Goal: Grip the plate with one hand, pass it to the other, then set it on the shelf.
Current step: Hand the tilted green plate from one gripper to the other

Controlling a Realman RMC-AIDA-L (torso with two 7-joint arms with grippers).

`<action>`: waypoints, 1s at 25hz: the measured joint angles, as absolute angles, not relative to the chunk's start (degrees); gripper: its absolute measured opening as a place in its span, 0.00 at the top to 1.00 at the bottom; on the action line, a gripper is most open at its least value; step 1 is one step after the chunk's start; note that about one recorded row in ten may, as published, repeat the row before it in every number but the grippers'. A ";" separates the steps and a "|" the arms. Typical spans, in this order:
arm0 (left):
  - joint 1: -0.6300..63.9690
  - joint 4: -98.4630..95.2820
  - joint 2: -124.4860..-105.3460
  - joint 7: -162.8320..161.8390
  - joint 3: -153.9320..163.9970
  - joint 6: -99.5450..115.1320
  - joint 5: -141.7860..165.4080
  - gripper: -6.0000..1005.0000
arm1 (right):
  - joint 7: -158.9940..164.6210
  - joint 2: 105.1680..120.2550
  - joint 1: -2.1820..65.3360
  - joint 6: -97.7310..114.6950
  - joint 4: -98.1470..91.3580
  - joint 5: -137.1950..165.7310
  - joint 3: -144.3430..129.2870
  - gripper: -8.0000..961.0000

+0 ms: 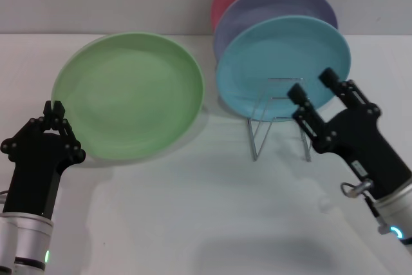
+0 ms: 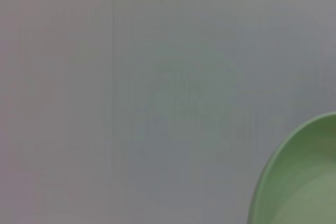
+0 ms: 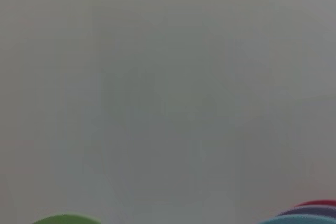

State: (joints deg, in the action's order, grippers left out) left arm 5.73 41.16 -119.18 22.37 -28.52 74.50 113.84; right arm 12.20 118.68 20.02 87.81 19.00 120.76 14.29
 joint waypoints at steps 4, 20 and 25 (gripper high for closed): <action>5.97 41.32 -119.18 22.63 -27.99 74.96 112.90 0.96 | 11.98 118.68 21.73 84.91 20.69 121.75 14.27 0.34; 4.48 48.11 -119.18 34.00 -24.55 75.03 105.12 0.96 | 11.74 118.80 27.85 71.07 26.24 123.02 14.50 0.34; 3.60 50.40 -119.18 38.28 -24.11 75.06 103.40 0.96 | 11.68 118.82 29.48 67.76 26.88 123.05 14.87 0.34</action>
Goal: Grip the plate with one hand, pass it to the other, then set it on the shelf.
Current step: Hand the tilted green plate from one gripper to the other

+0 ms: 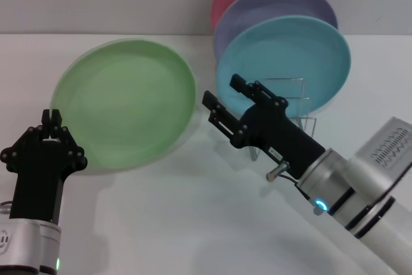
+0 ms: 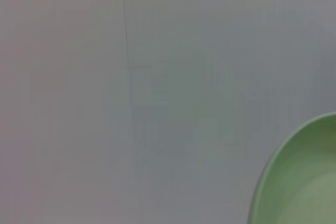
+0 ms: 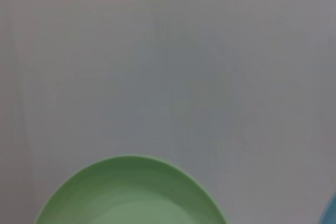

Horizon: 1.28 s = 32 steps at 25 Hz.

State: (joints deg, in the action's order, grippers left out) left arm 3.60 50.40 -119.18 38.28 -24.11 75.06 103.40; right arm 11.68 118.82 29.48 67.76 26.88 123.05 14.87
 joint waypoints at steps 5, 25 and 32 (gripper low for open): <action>2.70 51.84 -119.18 40.91 -23.90 75.23 102.87 0.96 | 11.62 118.91 31.26 63.80 27.45 123.05 15.21 0.35; 2.00 55.06 -119.18 46.84 -22.54 75.42 99.22 0.96 | 8.49 118.97 35.70 51.67 29.17 123.04 19.13 0.35; 2.08 55.35 -119.18 46.85 -22.00 75.49 99.22 0.96 | 7.37 119.05 35.88 50.66 29.85 123.04 19.66 0.36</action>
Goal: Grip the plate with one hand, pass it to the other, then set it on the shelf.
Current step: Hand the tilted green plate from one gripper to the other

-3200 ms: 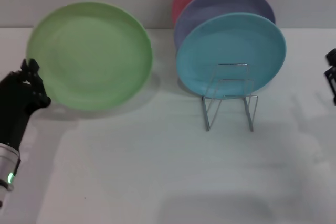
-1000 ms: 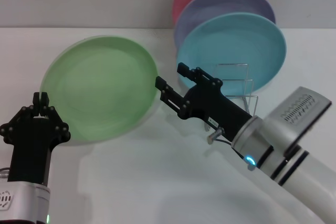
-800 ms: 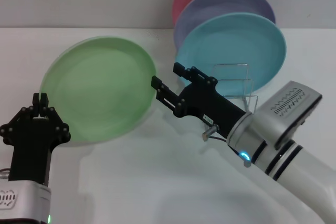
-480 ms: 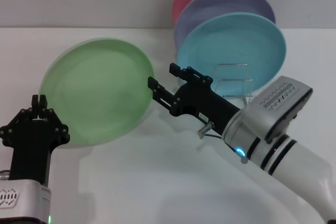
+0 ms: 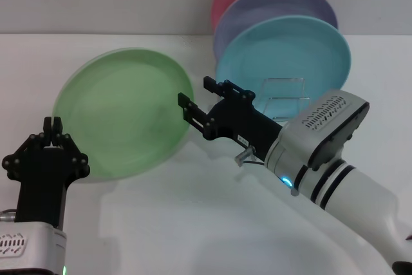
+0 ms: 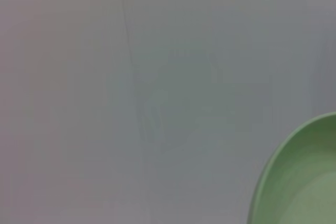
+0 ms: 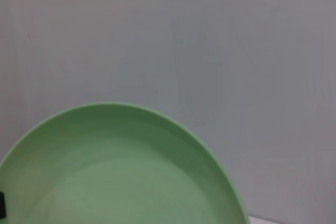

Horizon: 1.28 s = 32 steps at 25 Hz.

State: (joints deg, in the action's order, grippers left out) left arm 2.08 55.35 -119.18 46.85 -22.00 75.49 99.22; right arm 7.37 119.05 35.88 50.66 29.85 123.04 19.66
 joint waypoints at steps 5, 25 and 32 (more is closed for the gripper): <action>2.11 55.52 -119.18 46.85 -21.41 76.28 99.23 0.96 | 7.28 119.16 36.08 50.04 29.83 123.04 20.37 0.36; 2.22 55.28 -119.09 46.90 -21.11 76.46 99.51 0.95 | 7.20 119.34 36.60 48.85 29.79 123.04 20.57 0.67; 2.47 55.11 -119.00 46.93 -20.62 76.47 99.42 0.95 | 7.20 119.35 36.76 48.68 29.79 123.04 21.04 0.76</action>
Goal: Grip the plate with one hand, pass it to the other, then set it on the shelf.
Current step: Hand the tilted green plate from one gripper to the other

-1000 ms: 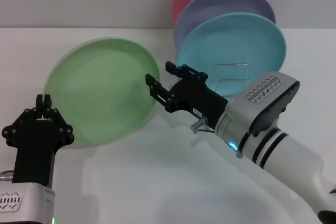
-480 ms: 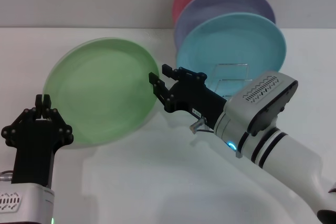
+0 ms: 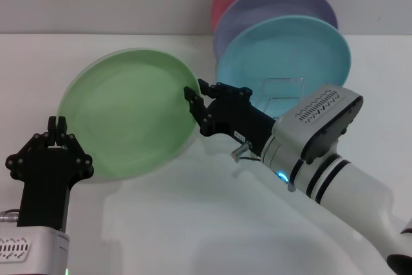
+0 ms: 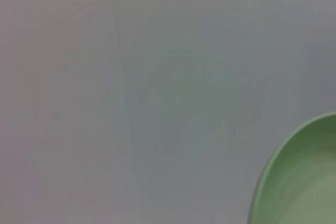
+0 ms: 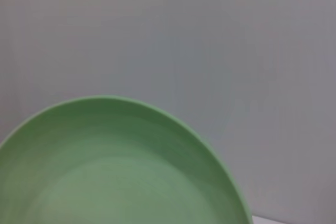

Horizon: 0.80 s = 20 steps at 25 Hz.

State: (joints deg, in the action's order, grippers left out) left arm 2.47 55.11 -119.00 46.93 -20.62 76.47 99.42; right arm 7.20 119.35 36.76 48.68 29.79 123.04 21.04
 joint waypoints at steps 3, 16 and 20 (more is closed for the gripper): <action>2.53 55.08 -119.00 46.93 -20.62 76.47 99.37 0.94 | 7.20 119.36 36.79 48.68 29.79 123.04 21.06 0.76; 2.60 55.02 -119.07 47.52 -20.75 76.40 99.23 0.93 | 7.20 119.36 36.90 48.68 29.61 123.04 21.10 0.85; 2.63 55.02 -119.09 47.55 -20.84 76.21 99.23 0.93 | 7.20 119.36 36.92 48.68 29.61 123.04 21.10 0.86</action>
State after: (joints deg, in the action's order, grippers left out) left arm 2.63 55.02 -119.09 47.55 -20.84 76.21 99.23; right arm 7.20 119.36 36.92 48.68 29.62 123.04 21.09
